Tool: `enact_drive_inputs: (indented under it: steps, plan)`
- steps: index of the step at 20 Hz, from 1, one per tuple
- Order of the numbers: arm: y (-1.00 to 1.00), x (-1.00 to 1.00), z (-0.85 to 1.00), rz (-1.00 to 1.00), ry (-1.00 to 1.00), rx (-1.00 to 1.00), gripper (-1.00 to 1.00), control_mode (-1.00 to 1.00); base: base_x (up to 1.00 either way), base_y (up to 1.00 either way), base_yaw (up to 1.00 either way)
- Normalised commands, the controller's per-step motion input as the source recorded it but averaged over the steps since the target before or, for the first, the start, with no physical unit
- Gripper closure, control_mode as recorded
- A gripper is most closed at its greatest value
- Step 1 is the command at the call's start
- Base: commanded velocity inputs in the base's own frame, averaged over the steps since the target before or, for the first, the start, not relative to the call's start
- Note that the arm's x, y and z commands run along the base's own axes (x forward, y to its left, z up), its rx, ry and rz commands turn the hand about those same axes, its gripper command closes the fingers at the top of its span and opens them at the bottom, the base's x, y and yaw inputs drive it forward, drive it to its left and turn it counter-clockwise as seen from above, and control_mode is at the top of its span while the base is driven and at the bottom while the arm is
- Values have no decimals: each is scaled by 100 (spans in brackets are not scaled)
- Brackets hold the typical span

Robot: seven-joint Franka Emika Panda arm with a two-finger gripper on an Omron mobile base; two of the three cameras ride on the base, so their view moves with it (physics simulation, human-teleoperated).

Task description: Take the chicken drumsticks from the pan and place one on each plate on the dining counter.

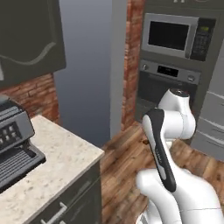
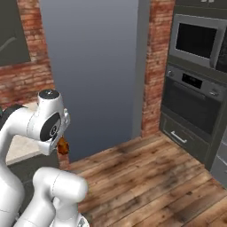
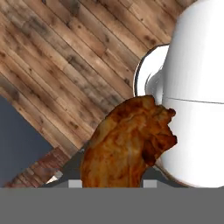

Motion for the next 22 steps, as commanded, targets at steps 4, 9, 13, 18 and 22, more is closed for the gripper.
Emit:
enact_drive_inputs:
  steps: [4,9,13,18,22]
  plan:
    - [0,0,0,0,0,0,100,100,38,-99,-60]
    - [0,0,0,0,0,0,100,100,37,-92,-61]
    - [0,0,0,0,0,0,100,100,42,-90,-60]
    - [0,0,0,0,0,0,100,100,41,-80,-61]
    - [0,0,0,0,0,0,100,100,43,-78,-64]
